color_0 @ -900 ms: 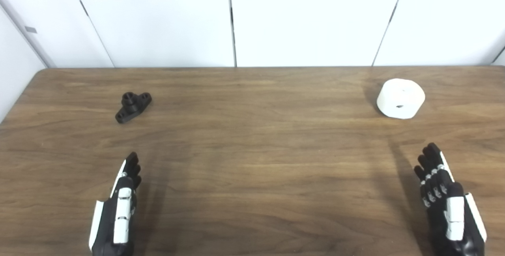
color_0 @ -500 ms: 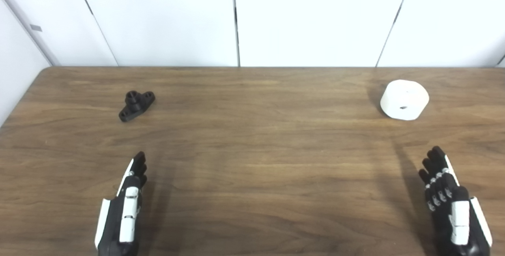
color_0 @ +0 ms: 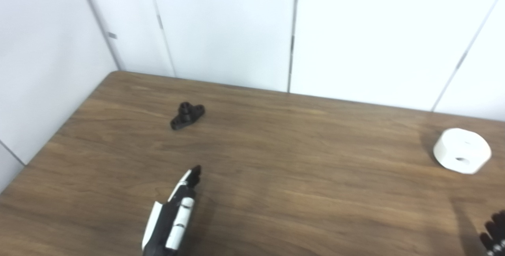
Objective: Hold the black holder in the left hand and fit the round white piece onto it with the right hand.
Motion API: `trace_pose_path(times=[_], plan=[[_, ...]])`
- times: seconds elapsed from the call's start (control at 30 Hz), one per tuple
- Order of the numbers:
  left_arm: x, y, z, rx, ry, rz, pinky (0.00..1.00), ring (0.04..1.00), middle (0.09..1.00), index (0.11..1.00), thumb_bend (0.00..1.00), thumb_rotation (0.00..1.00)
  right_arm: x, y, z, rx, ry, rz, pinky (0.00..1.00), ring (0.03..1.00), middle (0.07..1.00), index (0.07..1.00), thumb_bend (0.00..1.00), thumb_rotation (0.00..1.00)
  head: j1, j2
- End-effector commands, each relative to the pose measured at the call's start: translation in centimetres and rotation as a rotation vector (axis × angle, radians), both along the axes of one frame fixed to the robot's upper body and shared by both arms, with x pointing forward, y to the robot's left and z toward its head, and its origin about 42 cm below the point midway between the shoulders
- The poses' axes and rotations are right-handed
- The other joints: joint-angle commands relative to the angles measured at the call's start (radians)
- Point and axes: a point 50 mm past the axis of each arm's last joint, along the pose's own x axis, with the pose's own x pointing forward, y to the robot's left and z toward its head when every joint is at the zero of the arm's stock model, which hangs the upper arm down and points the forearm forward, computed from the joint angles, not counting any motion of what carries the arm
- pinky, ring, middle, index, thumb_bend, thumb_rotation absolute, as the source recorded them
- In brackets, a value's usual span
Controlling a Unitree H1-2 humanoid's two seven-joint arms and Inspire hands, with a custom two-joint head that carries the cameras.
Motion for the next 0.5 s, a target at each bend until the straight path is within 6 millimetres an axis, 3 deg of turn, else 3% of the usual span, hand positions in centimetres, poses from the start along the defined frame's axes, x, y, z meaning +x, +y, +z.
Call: trace_pose_path(times=[0.0, 0.17, 0.47], plan=[[-0.77, -2.18, -0.32, -0.057, -0.02, 0.039, 0.96, 0.944, 0.939, 0.919, 0.34, 0.9, -0.61, -0.93, -1.1, 0.01, 0.032, -0.033, 1.0, 1.0, 0.996, 0.975, 0.69, 0.98, 0.008, -0.008], [-0.79, -2.48, -0.63, -0.051, -0.016, 0.029, 0.97, 0.951, 0.942, 0.916, 0.37, 0.86, -0.75, -1.25, -1.27, 0.012, 0.03, -0.035, 1.0, 1.0, 0.977, 0.949, 0.61, 0.98, 0.03, -0.013], [-1.24, -2.96, -0.66, -0.006, 0.0, 0.045, 0.96, 0.946, 0.933, 0.897, 0.38, 0.77, -1.18, -1.72, -1.52, 0.001, 0.037, -0.037, 1.0, 1.0, 1.0, 0.978, 0.61, 0.98, 0.02, -0.029]])
